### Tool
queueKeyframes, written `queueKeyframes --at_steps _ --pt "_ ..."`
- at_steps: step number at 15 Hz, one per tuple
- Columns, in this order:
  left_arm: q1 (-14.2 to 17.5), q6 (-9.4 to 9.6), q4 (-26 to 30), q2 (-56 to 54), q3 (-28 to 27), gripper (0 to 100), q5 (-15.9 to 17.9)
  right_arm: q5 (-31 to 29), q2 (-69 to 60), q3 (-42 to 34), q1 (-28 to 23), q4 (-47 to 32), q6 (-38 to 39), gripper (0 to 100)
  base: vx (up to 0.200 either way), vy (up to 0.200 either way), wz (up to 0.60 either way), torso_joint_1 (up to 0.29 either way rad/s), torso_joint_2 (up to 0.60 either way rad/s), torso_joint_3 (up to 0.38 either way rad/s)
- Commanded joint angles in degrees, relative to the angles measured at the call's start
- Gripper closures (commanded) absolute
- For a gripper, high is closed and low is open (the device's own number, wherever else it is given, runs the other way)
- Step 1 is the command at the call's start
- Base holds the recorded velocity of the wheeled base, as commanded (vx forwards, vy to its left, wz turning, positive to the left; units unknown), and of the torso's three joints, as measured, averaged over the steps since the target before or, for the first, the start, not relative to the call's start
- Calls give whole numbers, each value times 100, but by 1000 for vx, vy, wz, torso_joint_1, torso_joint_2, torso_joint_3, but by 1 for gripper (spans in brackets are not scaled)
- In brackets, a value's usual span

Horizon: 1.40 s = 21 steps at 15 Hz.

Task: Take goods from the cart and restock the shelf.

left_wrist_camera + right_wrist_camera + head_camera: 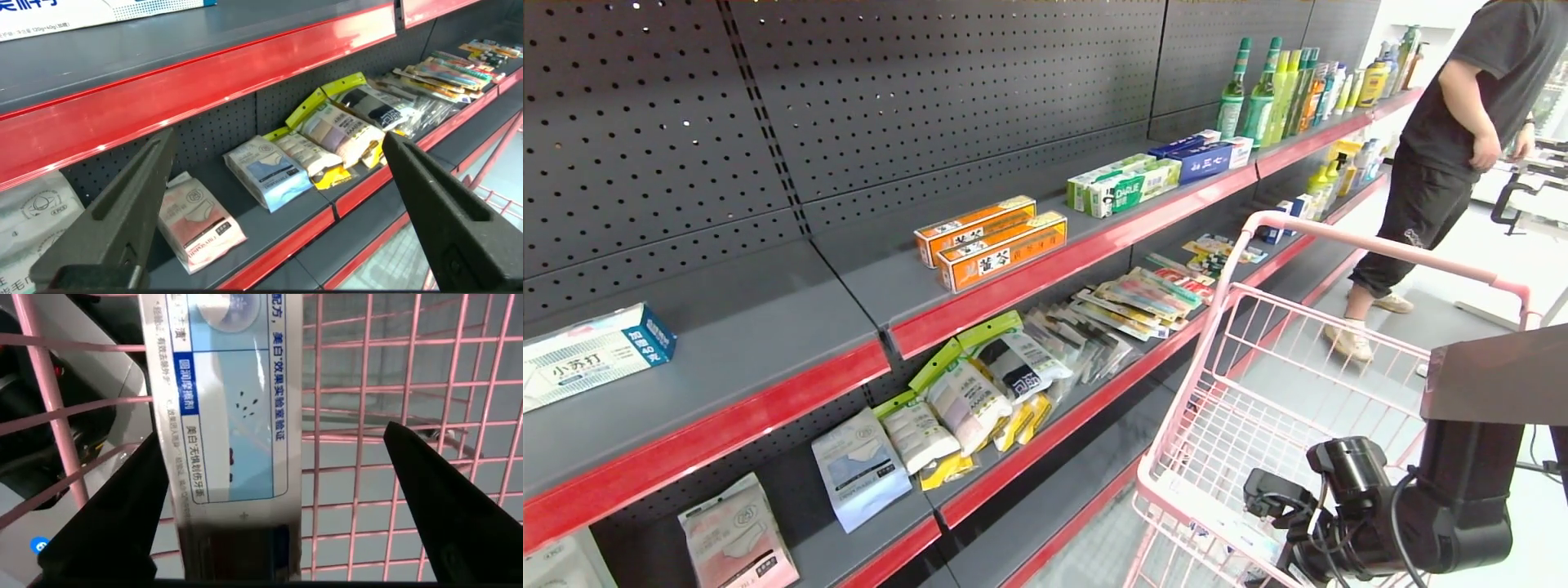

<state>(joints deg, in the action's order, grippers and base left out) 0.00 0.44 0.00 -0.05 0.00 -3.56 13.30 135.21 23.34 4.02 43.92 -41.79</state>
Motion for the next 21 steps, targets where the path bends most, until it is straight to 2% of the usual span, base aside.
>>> queueKeyframes --at_steps 1,10,14,19,21 --pt "0 0 0 5 0 0 -4 6 15 -14 2 -7 -5 100 0 0 0 0 0 0" --pt "0 0 0 5 0 0 -4 24 -328 -190 11 -7 145 100 0 0 0 0 0 0" --pt "0 0 0 5 0 0 -4 -91 -1198 -172 204 -7 1463 100 0 0 0 0 0 0" --pt "0 0 0 5 0 0 -4 -1101 -2139 -155 573 -77 2861 100 0 0 0 0 0 0" --pt "0 0 0 5 0 0 4 -1488 -2587 -164 582 -94 3124 100 0 0 0 0 0 0"
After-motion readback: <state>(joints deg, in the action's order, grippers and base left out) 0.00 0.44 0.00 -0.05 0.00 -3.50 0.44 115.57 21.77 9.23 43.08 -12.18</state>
